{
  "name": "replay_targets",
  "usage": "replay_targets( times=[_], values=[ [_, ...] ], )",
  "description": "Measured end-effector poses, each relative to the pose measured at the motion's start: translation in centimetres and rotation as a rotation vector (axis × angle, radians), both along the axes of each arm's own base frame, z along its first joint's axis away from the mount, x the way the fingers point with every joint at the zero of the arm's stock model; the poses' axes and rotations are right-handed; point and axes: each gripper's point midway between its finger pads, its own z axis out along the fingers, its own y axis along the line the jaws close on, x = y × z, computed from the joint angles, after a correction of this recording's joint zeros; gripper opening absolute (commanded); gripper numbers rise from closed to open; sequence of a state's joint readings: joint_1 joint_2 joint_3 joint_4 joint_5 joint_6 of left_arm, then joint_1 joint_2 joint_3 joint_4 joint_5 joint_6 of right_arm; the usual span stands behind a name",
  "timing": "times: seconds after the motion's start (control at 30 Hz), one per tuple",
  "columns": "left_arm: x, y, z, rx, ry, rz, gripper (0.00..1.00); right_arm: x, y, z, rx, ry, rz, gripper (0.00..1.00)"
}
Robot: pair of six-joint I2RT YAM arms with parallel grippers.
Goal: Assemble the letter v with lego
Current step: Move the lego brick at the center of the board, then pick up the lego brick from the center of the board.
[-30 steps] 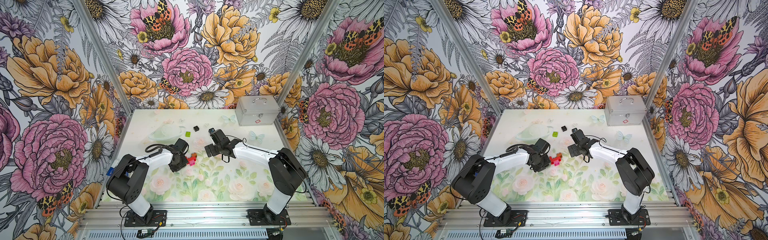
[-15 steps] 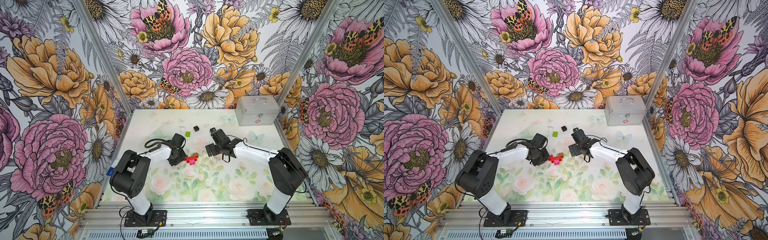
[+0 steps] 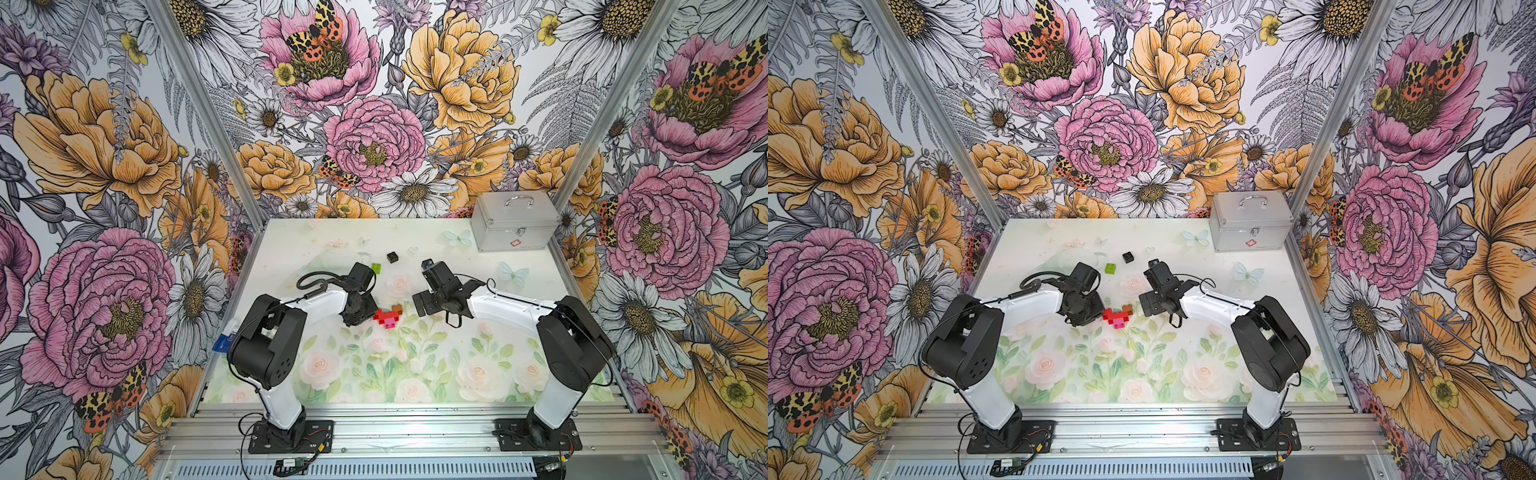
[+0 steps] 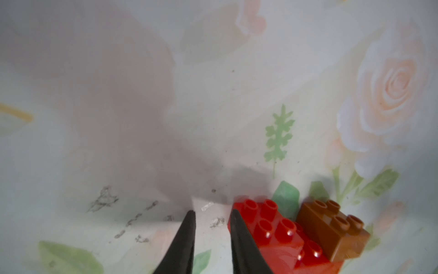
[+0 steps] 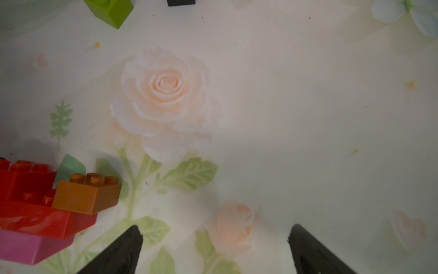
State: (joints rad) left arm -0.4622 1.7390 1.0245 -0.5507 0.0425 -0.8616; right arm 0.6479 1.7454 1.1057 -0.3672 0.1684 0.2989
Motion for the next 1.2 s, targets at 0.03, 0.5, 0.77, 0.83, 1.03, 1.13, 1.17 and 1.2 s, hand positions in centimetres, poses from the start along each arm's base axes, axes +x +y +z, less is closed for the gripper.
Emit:
replay_targets(
  times=[0.03, 0.5, 0.77, 0.83, 1.03, 1.13, 1.17, 1.2],
  values=[
    [0.1, -0.1, 0.1, -0.001, -0.002, -0.002, 0.31, -0.1, -0.1, 0.0, 0.000, 0.000, 0.000, 0.99],
    [1.8, -1.2, 0.4, -0.026, -0.019, -0.022, 0.47, -1.0, -1.2, 0.2, -0.003, -0.001, -0.009, 1.00],
    [5.9, 1.9, 4.5, 0.051, -0.097, -0.043, 0.80, -0.9, -2.4, 0.7, 0.052, 0.019, -0.124, 0.99],
    [9.3, 0.8, 6.2, 0.071, -0.164, -0.089, 0.81, -0.8, -2.9, 0.8, 0.063, 0.030, -0.160, 0.99],
    [15.8, -1.5, 6.2, 0.192, -0.242, -0.269, 0.81, -1.0, -3.7, 2.1, 0.100, 0.025, -0.219, 0.99],
    [16.6, -2.0, 4.2, 0.284, -0.212, -0.357, 0.76, -1.1, -3.8, 3.5, 0.125, -0.002, -0.227, 0.99],
    [16.8, -2.1, 3.5, 0.307, -0.200, -0.378, 0.73, -1.2, -3.9, 3.9, 0.132, -0.011, -0.229, 0.99],
    [16.9, -2.1, 2.7, 0.327, -0.185, -0.397, 0.71, -1.3, -4.0, 4.2, 0.138, -0.015, -0.230, 0.99]
  ],
)
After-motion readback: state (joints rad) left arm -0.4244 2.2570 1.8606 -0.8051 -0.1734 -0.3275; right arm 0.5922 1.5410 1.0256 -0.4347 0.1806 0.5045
